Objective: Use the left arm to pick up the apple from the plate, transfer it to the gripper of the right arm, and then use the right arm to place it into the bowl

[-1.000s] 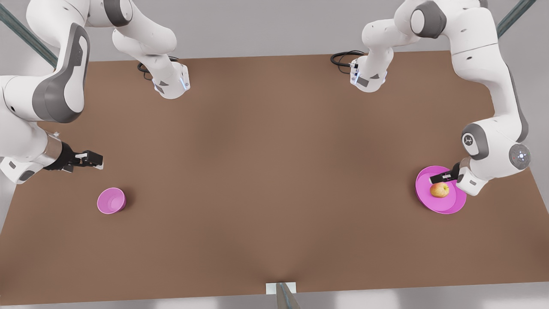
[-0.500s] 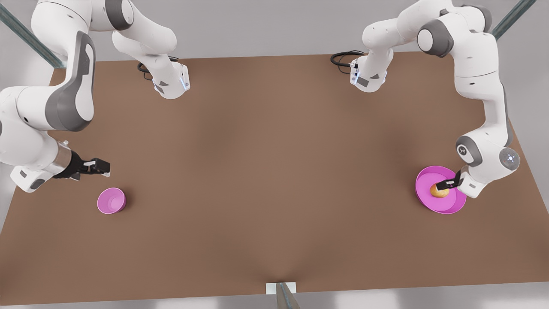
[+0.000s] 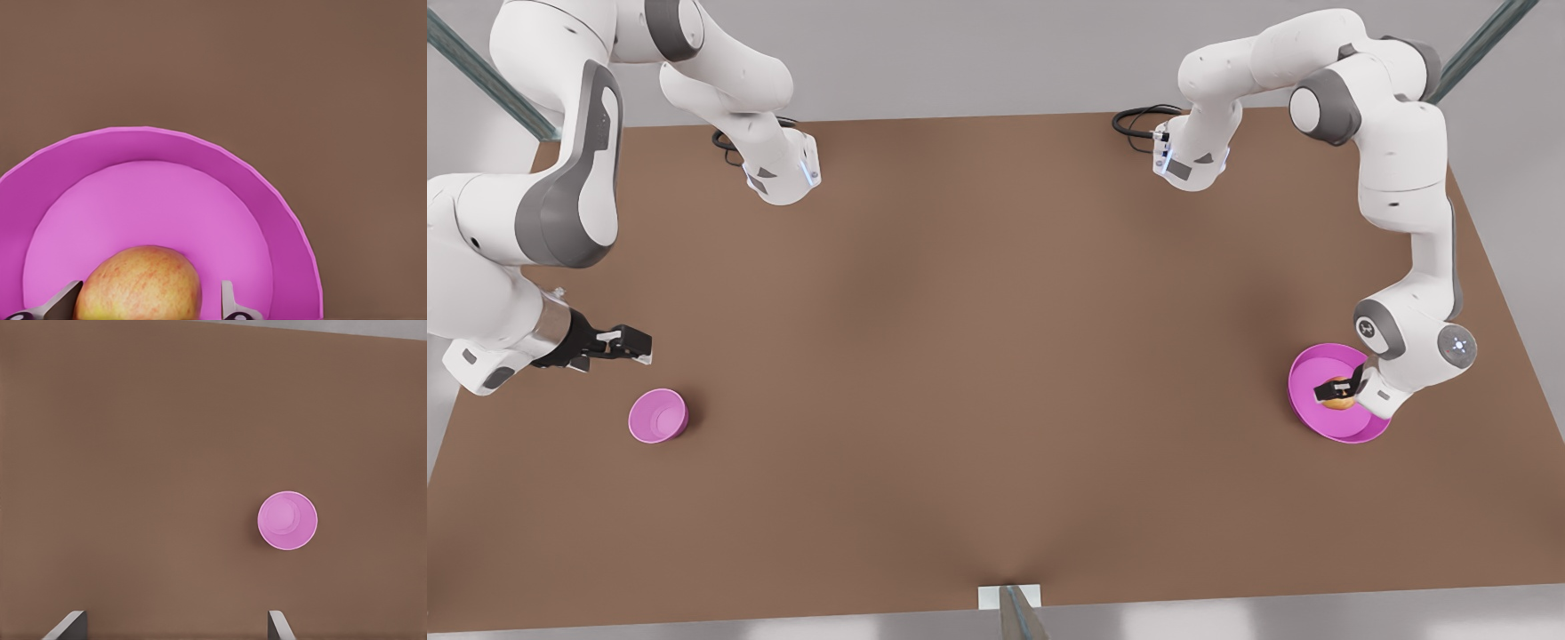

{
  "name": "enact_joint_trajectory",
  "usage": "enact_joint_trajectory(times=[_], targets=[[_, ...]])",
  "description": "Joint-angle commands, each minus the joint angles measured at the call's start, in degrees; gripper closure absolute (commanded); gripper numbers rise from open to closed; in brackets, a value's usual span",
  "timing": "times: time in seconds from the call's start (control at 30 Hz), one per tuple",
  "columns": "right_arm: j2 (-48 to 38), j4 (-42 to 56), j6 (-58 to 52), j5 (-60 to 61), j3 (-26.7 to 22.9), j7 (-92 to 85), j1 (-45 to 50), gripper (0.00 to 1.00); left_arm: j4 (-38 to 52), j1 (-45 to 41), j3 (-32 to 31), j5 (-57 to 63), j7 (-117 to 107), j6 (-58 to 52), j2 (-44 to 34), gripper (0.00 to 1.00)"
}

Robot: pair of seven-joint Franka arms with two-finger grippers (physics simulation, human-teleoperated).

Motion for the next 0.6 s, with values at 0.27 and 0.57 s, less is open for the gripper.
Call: enact_joint_trajectory(times=[0.27, 0.57], targets=[[-0.07, 0.03, -0.02, 0.15, 0.00, -0.18, -0.09, 0.00, -0.67, 0.74, 0.01, -0.08, 3.70, 0.24, 0.53, 0.07], [0.02, 0.03, -0.02, 0.07, 0.00, -0.27, -0.17, 0.00, -0.41, 0.74, 0.01, -0.08, 3.79, 0.24, 1.15, 0.23]])
